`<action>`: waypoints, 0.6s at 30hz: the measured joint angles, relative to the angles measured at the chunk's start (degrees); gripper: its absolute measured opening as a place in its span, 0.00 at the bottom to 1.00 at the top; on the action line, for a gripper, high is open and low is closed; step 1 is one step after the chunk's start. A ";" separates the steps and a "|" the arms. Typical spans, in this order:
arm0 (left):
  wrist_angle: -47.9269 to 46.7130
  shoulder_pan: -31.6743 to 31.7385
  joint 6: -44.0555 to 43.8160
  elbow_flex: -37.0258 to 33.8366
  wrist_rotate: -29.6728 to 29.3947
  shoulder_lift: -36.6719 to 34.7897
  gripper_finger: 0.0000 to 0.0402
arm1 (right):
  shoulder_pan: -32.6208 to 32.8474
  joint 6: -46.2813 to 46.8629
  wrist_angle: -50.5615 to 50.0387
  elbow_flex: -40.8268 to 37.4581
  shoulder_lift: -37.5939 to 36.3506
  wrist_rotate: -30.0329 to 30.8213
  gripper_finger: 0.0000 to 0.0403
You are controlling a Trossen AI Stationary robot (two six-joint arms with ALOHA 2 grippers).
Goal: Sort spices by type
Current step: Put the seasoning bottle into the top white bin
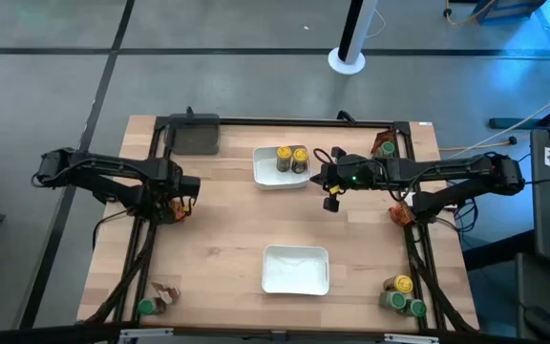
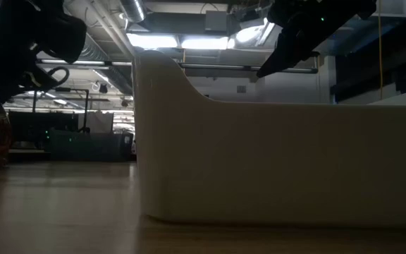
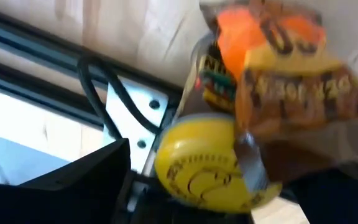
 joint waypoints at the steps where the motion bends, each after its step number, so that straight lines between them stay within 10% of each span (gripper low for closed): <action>1: 0.94 0.00 -0.01 0.00 -0.07 0.16 0.98 | 0.00 -0.02 0.00 0.00 0.00 -0.01 0.05; 18: -0.86 0.00 -1.12 0.07 -5.25 1.12 0.67 | 0.04 -0.24 -0.13 0.00 0.00 -0.39 0.05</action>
